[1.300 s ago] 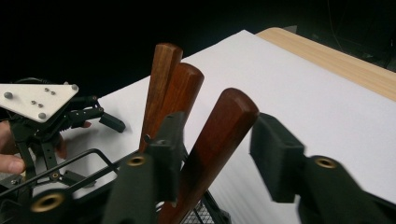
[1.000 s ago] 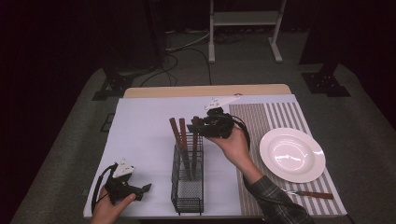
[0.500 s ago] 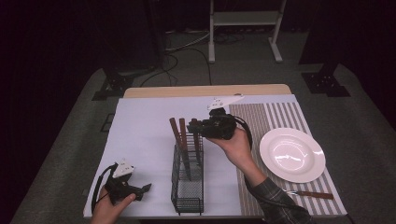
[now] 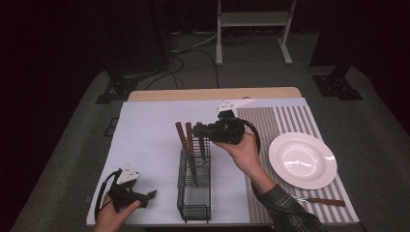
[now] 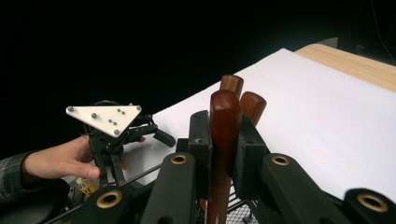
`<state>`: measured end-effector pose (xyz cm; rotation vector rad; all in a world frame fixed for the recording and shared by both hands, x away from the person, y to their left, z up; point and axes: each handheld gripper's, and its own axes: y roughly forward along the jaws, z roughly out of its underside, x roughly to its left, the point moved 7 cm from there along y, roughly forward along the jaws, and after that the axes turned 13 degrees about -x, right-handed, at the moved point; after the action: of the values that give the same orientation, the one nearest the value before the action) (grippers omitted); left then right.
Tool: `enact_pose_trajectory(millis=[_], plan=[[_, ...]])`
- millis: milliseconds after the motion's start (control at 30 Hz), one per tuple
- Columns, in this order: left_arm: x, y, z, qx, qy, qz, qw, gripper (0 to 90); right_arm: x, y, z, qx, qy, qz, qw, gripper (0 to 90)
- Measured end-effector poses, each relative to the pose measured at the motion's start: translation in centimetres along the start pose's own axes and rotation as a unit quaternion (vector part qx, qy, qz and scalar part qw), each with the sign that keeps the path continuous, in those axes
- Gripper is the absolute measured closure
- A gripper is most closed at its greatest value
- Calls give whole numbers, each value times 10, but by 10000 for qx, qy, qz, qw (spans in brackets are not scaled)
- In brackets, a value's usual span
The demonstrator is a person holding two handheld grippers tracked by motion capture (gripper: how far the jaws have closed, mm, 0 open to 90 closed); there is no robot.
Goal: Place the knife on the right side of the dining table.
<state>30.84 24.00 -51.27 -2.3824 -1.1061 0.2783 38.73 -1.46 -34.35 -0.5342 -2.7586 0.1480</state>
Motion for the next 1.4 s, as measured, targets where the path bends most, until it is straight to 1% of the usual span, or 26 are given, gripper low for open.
enact_pose_trajectory(millis=[667,1000,1167,1400], plan=[[0,0,0,0,1,-1,10000,0,7,-8,-19,-273,-58,-19,9996,800],[0,0,0,11,1,5,10000,0,10,-16,-38,-493,-104,-11,9987,800],[0,0,0,10,-1,5,10000,0,12,-19,-45,-557,-116,-15,9984,800],[0,0,0,11,-4,8,10000,0,16,-25,-63,-726,-202,-13,9972,800]])
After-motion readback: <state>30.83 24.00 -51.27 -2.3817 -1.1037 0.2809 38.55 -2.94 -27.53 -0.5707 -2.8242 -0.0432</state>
